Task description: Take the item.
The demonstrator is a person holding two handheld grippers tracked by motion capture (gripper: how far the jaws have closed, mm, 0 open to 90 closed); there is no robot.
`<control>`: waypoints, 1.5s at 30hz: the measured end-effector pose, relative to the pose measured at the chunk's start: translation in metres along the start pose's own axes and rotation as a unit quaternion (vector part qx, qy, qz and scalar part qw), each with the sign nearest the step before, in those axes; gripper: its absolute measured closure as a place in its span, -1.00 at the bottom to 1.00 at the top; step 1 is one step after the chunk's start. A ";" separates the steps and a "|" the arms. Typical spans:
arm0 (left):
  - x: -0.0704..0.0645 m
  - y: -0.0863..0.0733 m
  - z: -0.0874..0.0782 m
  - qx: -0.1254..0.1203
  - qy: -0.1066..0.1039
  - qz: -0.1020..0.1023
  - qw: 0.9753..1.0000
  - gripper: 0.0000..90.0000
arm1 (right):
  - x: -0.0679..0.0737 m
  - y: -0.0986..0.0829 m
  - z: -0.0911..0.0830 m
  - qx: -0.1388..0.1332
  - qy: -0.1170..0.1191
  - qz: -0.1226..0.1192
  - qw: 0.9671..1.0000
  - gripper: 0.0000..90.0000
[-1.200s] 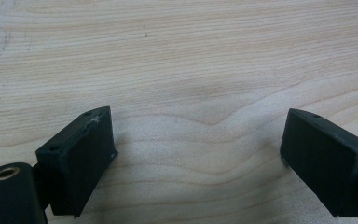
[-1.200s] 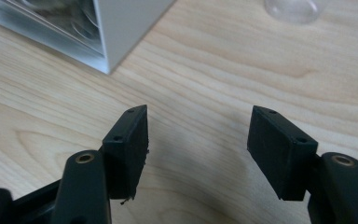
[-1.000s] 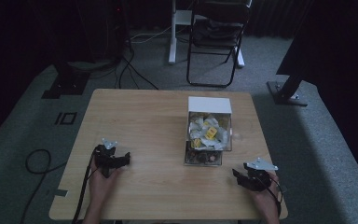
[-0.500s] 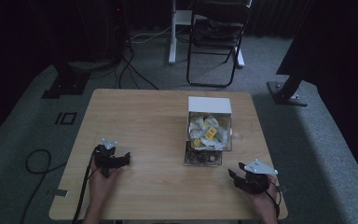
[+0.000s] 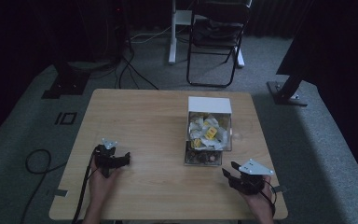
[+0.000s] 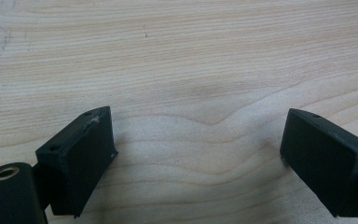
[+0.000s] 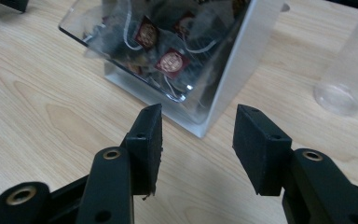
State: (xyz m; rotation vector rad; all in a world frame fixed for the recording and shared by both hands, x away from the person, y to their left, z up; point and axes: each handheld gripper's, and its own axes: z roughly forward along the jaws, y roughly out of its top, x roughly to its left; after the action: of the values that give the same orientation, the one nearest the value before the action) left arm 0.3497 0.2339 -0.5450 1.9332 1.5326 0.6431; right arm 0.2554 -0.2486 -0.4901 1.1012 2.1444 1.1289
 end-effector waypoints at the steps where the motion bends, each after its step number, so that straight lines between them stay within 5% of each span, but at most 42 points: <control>1: 0.000 0.000 0.000 0.000 0.000 0.000 1.000 -0.76 | 0.001 0.001 0.000 -0.001 0.001 -0.001 1.000 0.16; 25: 0.000 0.000 0.000 0.000 0.000 0.000 1.000 -0.76 | 0.030 0.023 0.015 -0.019 0.039 -0.043 0.998 0.20; 45: 0.000 0.000 0.000 0.000 0.000 0.000 1.000 -0.76 | 0.040 0.026 0.041 -0.004 0.051 -0.077 0.996 0.15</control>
State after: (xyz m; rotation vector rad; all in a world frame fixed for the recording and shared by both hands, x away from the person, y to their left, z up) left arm 0.3497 0.2339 -0.5450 1.9332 1.5325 0.6428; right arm 0.2732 -0.1879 -0.4924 0.8743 2.2584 1.1431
